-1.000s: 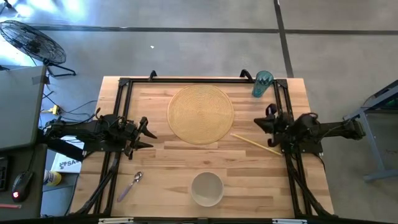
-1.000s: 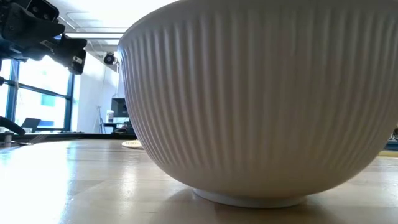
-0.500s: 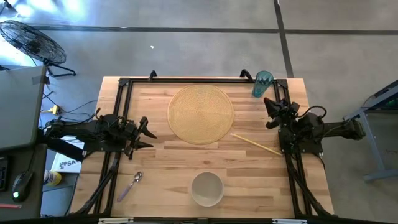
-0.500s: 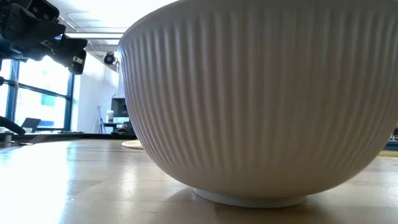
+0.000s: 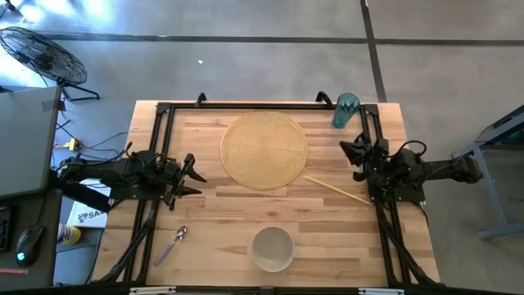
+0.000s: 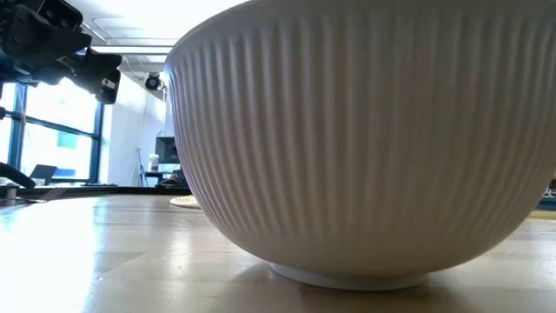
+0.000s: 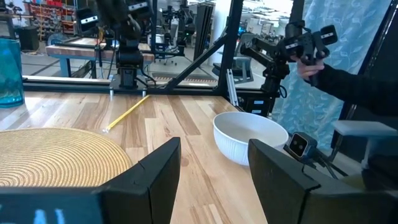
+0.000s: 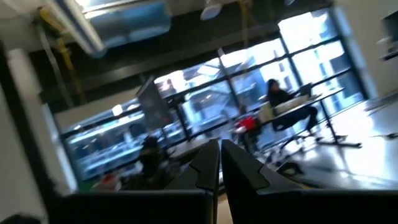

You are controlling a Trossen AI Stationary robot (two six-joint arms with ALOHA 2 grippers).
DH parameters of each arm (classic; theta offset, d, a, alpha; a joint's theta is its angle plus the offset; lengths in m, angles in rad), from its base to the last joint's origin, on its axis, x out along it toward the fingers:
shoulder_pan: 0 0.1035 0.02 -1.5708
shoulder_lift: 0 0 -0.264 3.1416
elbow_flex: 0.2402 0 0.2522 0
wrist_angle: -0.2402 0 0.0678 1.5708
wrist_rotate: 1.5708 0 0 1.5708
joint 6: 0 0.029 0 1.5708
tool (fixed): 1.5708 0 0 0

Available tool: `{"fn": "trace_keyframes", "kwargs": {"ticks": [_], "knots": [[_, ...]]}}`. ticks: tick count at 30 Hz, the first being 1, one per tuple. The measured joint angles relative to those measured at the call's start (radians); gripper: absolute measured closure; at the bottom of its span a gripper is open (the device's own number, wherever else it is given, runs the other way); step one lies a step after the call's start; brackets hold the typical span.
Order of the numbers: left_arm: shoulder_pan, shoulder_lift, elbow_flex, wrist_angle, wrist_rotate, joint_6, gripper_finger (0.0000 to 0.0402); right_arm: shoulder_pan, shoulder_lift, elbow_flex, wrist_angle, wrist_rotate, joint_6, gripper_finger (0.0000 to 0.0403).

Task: Pick & Place Utensil
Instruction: Put the white bowl on the brown mat

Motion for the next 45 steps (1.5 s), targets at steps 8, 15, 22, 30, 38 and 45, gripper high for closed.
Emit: {"fn": "trace_keyframes", "kwargs": {"ticks": [8, 15, 22, 30, 38, 45], "knots": [[0.000, 0.000, 0.000, 0.000, 0.000, 0.000, 0.0216, 0.000, 0.222, 0.004, 0.136, -0.119, 0.051, 0.0391], [0.000, 0.000, 0.000, 0.000, 0.004, 0.000, 0.0216, 0.025, 0.445, 0.016, 0.290, -0.127, 0.051, 0.0391], [0.000, 0.000, 0.000, 0.000, 0.003, 0.000, 0.0216, 0.101, 0.650, 0.127, 0.284, -0.124, 0.014, 0.0391], [0.000, 0.000, 0.000, 0.000, 0.003, 0.000, 0.0216, 0.222, 0.886, 0.288, 0.266, -0.102, -0.007, 0.0391], [0.000, 0.000, 0.000, 0.000, 0.003, 0.000, 0.0216, 0.358, 1.126, 0.583, 0.046, -0.039, -0.030, 0.0391], [0.000, 0.000, 0.000, 0.000, -0.001, 0.000, 0.0216, 0.475, 1.325, 0.852, -0.197, 0.014, -0.009, 0.0391]]}}
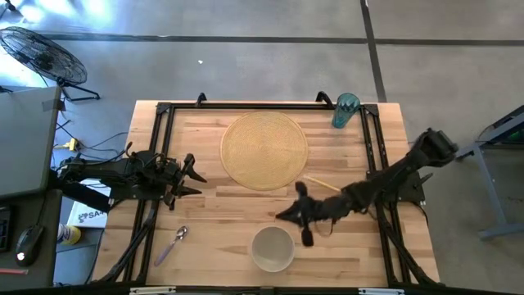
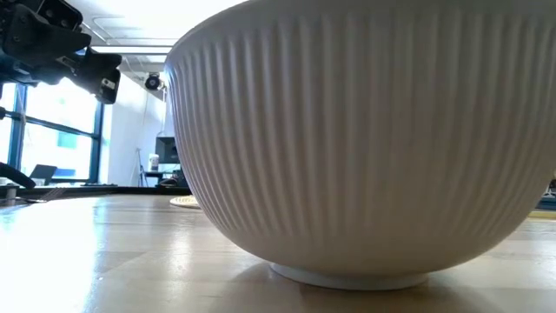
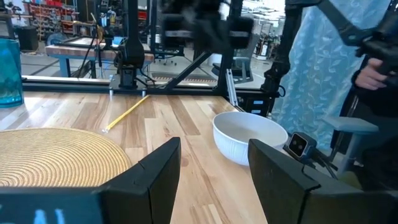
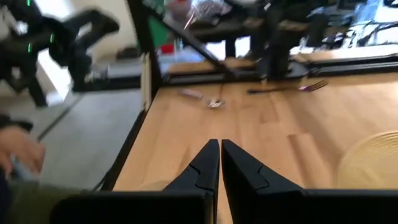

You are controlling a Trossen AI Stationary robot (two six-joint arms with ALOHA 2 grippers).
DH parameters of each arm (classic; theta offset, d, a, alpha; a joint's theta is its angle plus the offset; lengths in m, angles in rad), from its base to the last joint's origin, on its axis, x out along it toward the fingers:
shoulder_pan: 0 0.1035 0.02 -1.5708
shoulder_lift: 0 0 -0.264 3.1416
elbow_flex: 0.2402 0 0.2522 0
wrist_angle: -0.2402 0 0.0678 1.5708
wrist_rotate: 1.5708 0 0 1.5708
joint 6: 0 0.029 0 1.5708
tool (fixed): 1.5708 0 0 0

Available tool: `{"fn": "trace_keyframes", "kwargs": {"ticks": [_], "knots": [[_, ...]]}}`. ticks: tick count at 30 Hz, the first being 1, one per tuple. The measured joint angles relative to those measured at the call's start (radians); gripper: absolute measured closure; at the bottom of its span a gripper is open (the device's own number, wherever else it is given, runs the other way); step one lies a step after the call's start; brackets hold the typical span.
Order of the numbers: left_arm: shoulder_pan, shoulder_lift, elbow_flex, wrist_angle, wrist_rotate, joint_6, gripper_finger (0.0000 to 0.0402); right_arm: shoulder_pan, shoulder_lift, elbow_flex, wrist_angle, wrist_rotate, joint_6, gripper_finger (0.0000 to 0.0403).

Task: Pick & Place Utensil
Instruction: Put the white bowl on the brown mat

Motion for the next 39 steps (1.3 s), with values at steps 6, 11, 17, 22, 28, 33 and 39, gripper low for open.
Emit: {"fn": "trace_keyframes", "kwargs": {"ticks": [6, 11, 17, 22, 28, 33, 39], "knots": [[0.000, 0.000, 0.000, 0.000, 0.000, 0.000, 0.0216, 0.070, 0.159, 0.219, -0.207, -0.011, 0.037, 0.0391], [0.000, 0.000, 0.000, 0.000, 0.000, 0.000, 0.0216, 0.102, 0.264, 0.361, -0.340, -0.078, 0.059, 0.0373], [0.000, 0.000, 0.000, 0.000, 0.000, 0.000, 0.0216, 0.126, 0.331, 0.477, -0.431, -0.113, 0.059, 0.0313], [0.000, 0.000, 0.000, 0.000, 0.001, 0.000, 0.0216, 0.140, 0.369, 0.523, -0.469, -0.115, 0.059, 0.0265], [0.000, 0.000, 0.000, 0.000, 0.001, 0.000, 0.0216, 0.136, 0.426, 0.541, -0.498, -0.173, 0.075, 0.0231], [0.000, 0.000, 0.000, 0.000, 0.003, 0.000, 0.0216, 0.132, 0.439, 0.541, -0.571, -0.190, 0.112, 0.0227], [0.000, 0.000, 0.000, 0.000, 0.004, 0.000, 0.0216, 0.134, 0.439, 0.540, -0.581, -0.186, 0.104, 0.0226]]}}
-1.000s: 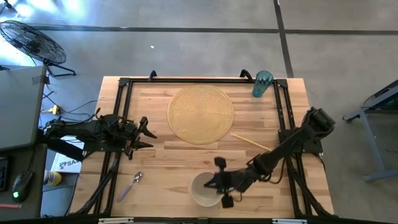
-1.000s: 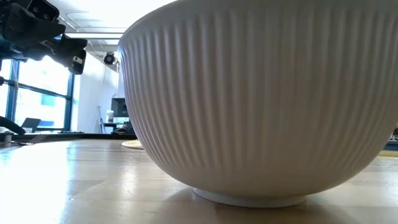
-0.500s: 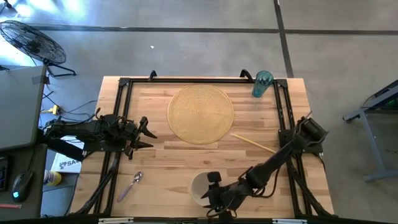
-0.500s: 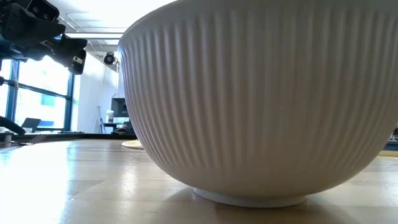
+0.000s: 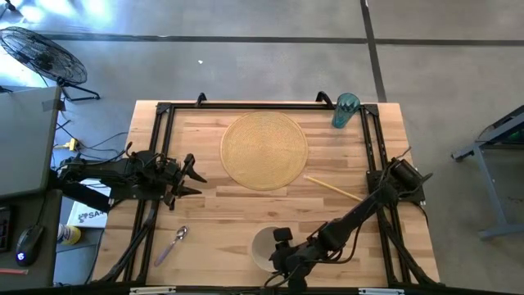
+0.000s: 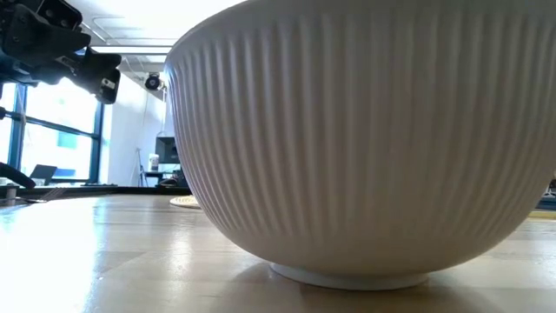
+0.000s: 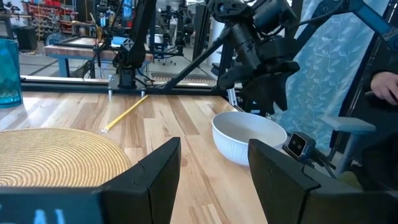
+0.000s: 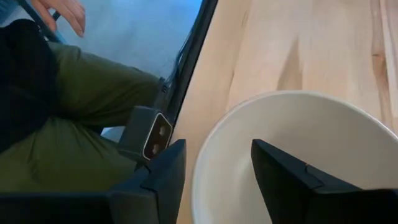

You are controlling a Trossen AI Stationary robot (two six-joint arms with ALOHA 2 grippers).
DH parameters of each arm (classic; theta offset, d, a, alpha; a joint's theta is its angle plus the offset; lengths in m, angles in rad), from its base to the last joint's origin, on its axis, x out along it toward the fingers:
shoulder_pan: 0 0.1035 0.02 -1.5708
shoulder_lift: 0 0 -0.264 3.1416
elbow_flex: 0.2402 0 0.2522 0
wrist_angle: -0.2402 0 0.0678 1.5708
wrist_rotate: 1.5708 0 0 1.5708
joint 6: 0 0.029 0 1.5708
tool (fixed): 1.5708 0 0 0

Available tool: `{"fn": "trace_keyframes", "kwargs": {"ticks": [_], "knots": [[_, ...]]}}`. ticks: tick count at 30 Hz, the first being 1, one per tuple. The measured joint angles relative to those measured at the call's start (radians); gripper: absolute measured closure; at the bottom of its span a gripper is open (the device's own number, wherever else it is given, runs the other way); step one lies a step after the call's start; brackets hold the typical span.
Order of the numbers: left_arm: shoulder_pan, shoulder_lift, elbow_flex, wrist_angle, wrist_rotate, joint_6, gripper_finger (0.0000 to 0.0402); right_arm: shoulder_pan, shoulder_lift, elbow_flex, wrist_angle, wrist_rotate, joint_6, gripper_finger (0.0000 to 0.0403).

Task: Pick & Place Utensil
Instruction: Put the white bowl on the brown mat

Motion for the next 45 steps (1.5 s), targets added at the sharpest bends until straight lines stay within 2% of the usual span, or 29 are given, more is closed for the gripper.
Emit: {"fn": "trace_keyframes", "kwargs": {"ticks": [9, 14, 24, 36, 45], "knots": [[0.000, 0.000, 0.000, 0.000, -0.001, 0.000, 0.0216, 0.004, 0.000, -0.098, 0.099, -0.044, 0.040, 0.0226], [0.000, 0.000, 0.000, 0.000, -0.001, 0.000, 0.0216, 0.021, 0.000, -0.125, 0.126, -0.037, -0.018, 0.0231], [0.000, 0.000, 0.000, 0.001, -0.004, 0.000, 0.0216, 0.028, 0.039, -0.127, 0.140, -0.064, -0.028, 0.0277], [0.000, 0.000, 0.000, 0.000, -0.004, 0.000, 0.0216, 0.027, 0.050, -0.127, 0.169, -0.076, -0.055, 0.0303], [0.000, 0.000, 0.000, 0.000, -0.004, 0.000, 0.0216, 0.025, 0.050, -0.127, 0.165, -0.079, -0.073, 0.0358]]}}
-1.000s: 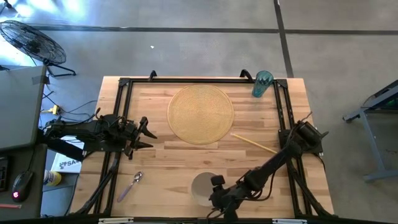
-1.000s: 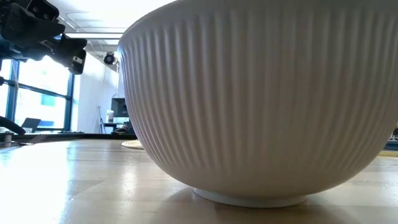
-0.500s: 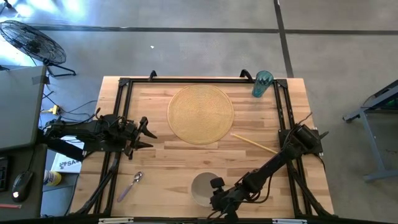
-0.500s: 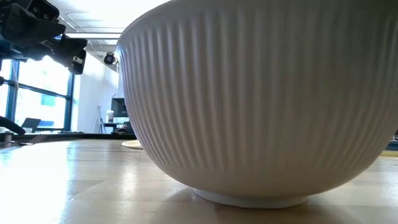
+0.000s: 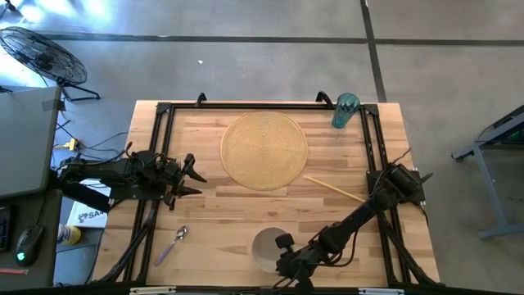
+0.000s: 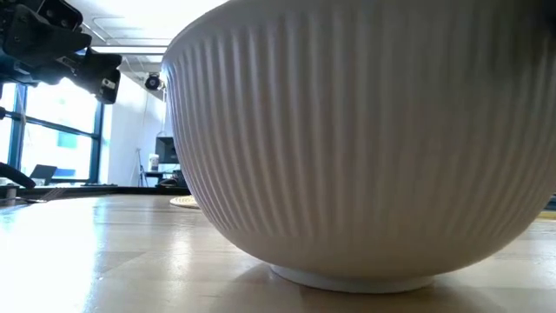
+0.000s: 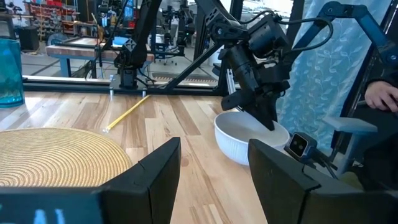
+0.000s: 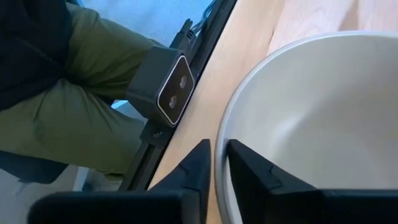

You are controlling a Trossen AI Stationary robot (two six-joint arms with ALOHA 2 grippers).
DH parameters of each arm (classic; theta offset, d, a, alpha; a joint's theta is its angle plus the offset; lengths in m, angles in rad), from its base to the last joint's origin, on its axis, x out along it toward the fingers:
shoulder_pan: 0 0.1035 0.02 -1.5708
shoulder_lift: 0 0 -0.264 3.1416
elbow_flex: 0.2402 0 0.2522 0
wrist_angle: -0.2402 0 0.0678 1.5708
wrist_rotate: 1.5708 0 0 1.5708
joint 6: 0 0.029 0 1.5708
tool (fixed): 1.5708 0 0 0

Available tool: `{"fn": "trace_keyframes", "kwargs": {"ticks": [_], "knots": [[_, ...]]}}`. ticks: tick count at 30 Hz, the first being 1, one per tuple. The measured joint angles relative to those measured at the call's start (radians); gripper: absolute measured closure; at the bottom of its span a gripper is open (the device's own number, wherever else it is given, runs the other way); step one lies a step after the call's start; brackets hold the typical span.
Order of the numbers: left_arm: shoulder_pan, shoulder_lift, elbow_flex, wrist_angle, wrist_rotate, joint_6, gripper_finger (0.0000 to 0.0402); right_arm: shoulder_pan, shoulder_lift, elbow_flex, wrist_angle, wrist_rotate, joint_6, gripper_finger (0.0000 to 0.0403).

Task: Pick & Place Utensil
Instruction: Put the white bowl on the brown mat

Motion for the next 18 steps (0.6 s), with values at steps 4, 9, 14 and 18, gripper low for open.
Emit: {"fn": "trace_keyframes", "kwargs": {"ticks": [4, 9, 14, 18], "knots": [[0.000, 0.000, 0.000, 0.000, 0.000, 0.000, 0.0216, 0.000, -0.002, 0.000, 0.004, 0.007, -0.007, 0.0385], [0.000, 0.000, 0.000, 0.000, 0.000, 0.000, 0.0216, 0.000, -0.004, 0.002, 0.007, 0.020, -0.008, 0.0394], [0.000, 0.000, 0.000, 0.000, 0.000, 0.000, 0.0216, 0.001, -0.003, 0.002, 0.001, 0.045, -0.032, 0.0386], [0.000, 0.000, 0.000, 0.000, 0.001, 0.000, 0.0216, -0.006, -0.005, 0.002, 0.001, 0.075, -0.044, 0.0395]]}}
